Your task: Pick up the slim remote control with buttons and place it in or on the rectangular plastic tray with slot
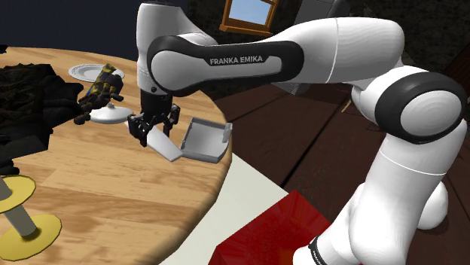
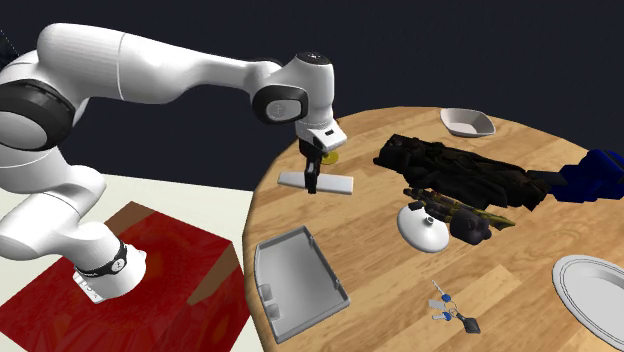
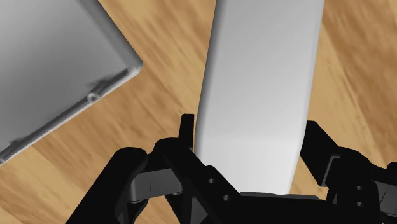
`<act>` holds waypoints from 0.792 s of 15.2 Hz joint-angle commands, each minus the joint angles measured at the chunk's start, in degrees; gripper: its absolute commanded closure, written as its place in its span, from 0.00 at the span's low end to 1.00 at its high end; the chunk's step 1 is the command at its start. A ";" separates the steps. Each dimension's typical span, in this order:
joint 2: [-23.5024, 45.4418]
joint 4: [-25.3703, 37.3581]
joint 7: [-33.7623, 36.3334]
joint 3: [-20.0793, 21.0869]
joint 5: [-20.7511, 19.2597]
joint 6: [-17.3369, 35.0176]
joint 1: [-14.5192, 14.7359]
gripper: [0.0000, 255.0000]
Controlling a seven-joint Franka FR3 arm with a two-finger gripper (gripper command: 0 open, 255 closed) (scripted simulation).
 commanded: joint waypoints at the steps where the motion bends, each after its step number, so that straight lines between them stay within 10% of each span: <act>1: -0.26 1.05 -0.06 0.06 0.12 -1.30 0.02 1.00; 12: -5.81 -1.72 -7.16 -1.97 2.61 -3.60 -4.56 1.00</act>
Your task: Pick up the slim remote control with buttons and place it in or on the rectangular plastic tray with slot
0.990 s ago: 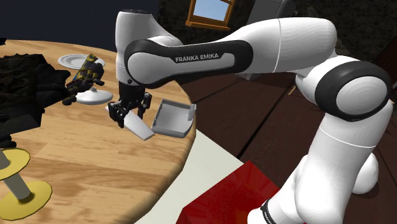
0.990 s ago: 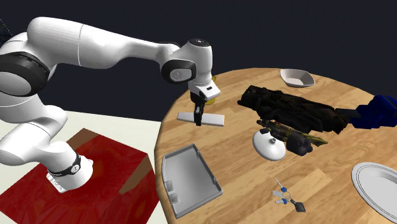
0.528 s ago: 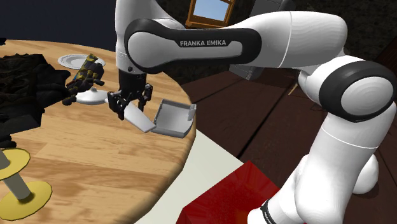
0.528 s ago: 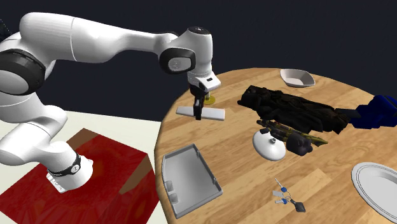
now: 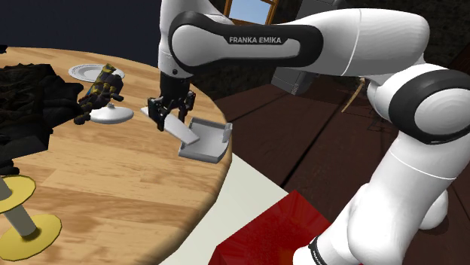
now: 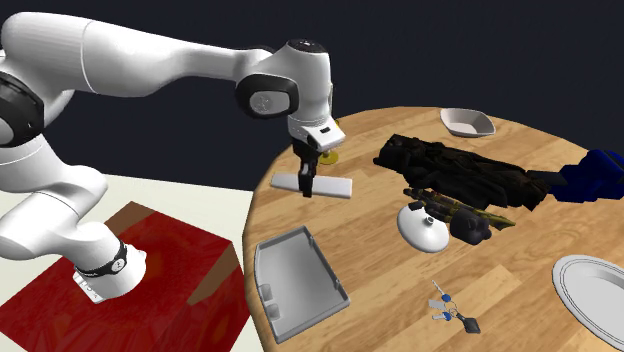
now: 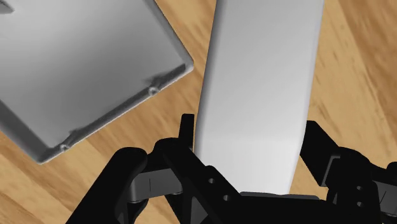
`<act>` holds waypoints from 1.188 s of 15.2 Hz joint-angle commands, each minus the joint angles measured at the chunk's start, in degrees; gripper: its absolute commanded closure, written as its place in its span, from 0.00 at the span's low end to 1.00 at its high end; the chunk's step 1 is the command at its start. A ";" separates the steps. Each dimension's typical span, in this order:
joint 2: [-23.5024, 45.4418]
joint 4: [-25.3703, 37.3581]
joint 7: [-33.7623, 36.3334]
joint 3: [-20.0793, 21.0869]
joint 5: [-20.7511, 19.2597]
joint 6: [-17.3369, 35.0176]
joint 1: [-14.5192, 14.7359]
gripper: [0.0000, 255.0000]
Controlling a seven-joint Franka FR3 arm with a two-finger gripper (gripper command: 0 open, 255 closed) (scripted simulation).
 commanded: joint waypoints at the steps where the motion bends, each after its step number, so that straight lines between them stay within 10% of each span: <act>1: -1.85 -2.10 -3.08 -1.04 0.83 0.40 -1.87 1.00; 18: -6.88 -11.77 -19.52 -8.08 3.02 5.31 -10.82 1.00</act>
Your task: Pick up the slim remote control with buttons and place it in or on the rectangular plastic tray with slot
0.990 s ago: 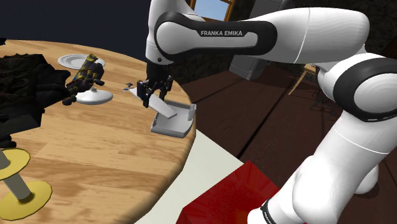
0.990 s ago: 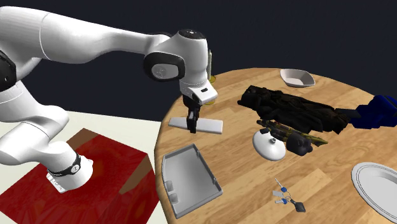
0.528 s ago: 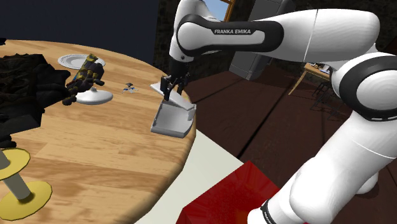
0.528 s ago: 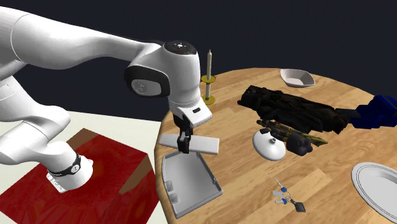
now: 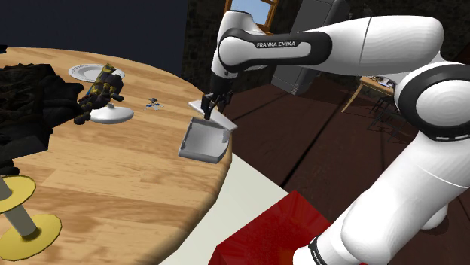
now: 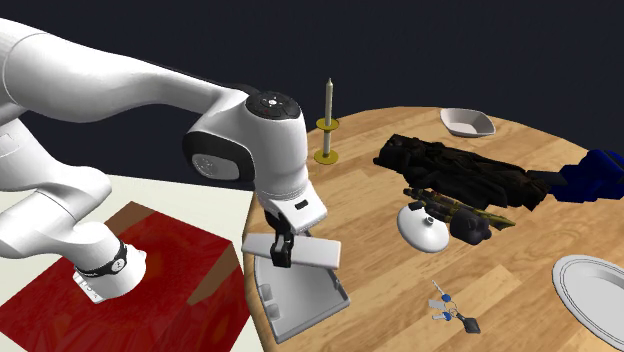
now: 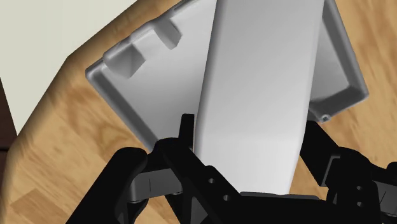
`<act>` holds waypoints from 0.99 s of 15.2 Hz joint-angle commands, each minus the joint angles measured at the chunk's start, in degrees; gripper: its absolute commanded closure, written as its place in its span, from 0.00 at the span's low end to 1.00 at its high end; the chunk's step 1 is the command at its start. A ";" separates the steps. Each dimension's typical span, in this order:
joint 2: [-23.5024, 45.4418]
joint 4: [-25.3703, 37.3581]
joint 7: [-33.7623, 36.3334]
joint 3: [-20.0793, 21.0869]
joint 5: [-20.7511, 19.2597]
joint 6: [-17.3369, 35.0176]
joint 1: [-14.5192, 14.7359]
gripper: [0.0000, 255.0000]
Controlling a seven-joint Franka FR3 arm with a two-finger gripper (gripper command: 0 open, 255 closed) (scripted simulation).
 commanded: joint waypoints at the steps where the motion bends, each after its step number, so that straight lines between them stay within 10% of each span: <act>1: 0.24 -1.28 -0.01 -0.02 -0.05 1.55 -0.01 1.00; 15: 1.86 -5.35 0.22 -0.02 -0.43 7.22 0.05 1.00</act>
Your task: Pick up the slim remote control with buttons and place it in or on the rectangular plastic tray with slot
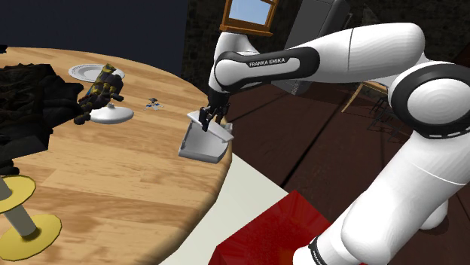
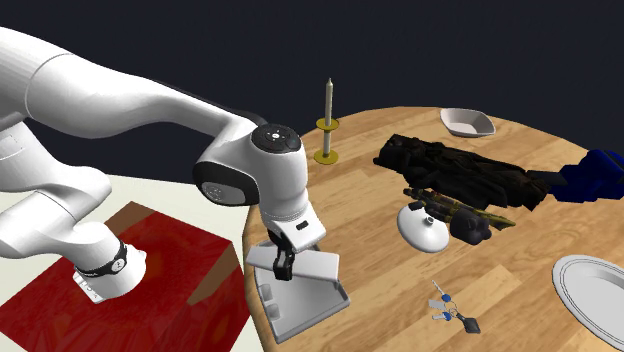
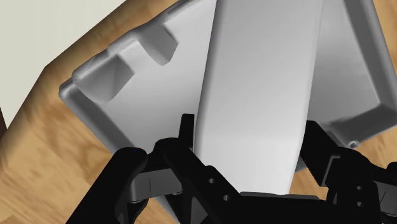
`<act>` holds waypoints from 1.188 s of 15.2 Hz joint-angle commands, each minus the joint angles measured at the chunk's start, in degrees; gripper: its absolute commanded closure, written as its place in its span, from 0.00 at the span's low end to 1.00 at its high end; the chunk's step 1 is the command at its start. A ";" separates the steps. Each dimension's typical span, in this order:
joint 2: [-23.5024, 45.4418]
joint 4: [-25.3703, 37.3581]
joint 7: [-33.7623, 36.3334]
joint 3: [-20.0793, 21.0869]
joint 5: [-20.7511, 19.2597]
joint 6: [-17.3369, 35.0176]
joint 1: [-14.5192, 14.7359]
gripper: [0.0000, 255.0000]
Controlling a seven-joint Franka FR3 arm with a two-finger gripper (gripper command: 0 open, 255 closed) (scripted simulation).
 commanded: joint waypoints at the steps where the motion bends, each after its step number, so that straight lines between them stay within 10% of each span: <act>1: -0.01 0.00 0.00 0.00 0.00 0.01 0.00 1.00; 2: -0.01 0.01 0.00 0.00 0.00 0.01 0.00 0.00; 18: -1.98 5.02 -0.32 -0.01 0.45 -6.93 -0.10 0.00</act>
